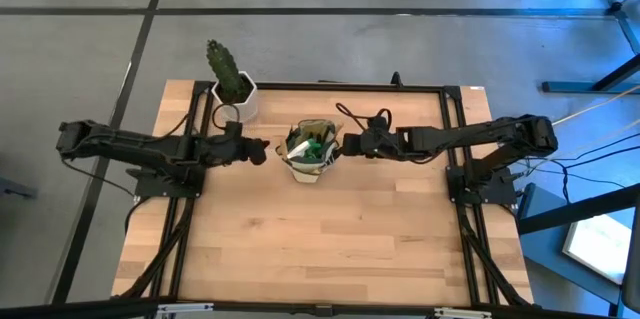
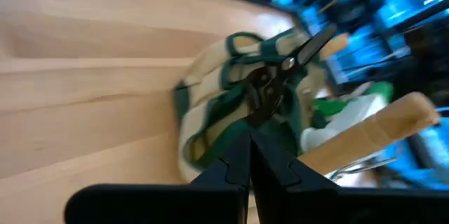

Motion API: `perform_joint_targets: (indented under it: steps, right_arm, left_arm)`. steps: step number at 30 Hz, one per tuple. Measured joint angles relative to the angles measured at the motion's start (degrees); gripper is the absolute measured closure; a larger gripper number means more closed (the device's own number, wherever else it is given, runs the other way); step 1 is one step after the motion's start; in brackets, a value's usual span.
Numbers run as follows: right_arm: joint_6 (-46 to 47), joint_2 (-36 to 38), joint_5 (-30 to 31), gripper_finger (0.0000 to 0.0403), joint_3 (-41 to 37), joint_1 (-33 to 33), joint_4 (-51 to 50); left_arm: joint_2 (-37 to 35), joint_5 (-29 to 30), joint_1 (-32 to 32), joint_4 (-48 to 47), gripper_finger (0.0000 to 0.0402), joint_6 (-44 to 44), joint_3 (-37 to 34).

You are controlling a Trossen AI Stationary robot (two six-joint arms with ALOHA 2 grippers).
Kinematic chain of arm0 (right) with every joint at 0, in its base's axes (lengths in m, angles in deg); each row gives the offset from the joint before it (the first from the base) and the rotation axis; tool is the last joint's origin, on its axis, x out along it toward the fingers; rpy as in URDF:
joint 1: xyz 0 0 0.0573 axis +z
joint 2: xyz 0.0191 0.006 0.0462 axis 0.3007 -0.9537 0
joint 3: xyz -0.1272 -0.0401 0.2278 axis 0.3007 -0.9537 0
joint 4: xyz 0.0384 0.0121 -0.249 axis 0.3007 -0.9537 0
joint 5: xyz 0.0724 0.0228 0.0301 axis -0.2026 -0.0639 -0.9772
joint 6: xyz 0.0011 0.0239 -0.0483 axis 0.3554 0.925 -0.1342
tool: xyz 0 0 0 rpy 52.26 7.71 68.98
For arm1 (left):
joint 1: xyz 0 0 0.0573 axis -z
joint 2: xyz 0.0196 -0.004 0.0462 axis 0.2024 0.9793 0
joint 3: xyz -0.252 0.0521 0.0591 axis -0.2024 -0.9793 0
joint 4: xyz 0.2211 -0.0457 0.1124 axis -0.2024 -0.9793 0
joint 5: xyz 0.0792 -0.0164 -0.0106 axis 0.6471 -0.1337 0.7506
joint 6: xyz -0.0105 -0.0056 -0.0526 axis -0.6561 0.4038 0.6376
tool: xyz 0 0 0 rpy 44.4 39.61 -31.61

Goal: Pick & Place Garden tools in Gardening bag
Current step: Adjust the gardening bag

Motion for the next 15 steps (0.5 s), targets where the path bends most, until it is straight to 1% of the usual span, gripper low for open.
perform_joint_targets:
  steps: [2, 4, 7, 10, 12, 15]
  right_arm:
    - [-0.1, 0.0, 0.0, 0.0403, 0.0, 0.0, 0.0]
    - [-0.7, 0.0, 0.0, 0.0403, 0.0, 0.0, 0.2]
    - [-1.7, 0.0, -0.8, 0.0403, 0.0, -0.6, 1.3]
    - [-3.5, -0.2, -3.1, 0.0403, -1.1, -1.9, 6.8]
    - [-3.7, -0.2, -5.3, 0.0403, -2.2, -2.8, 9.7]
    - [-2.8, -0.4, -6.2, 0.0403, -4.2, -3.8, 12.8]
  left_arm:
    - [-1.9, -1.7, -1.4, 7.6, 0.0401, -0.3, -4.6]
    - [-2.8, -4.2, -3.0, 12.9, 0.0400, -0.1, -7.6]
    - [-2.9, -8.6, -5.2, 15.9, 0.0401, 0.3, -10.2]
    - [-2.7, -13.6, -7.5, 18.9, 0.0400, -2.5, -10.6]
    - [-2.6, -15.6, -9.0, 19.3, 0.0400, -3.4, -10.6]
    - [-2.7, -17.5, -11.2, 19.4, 0.0400, -3.6, -10.6]
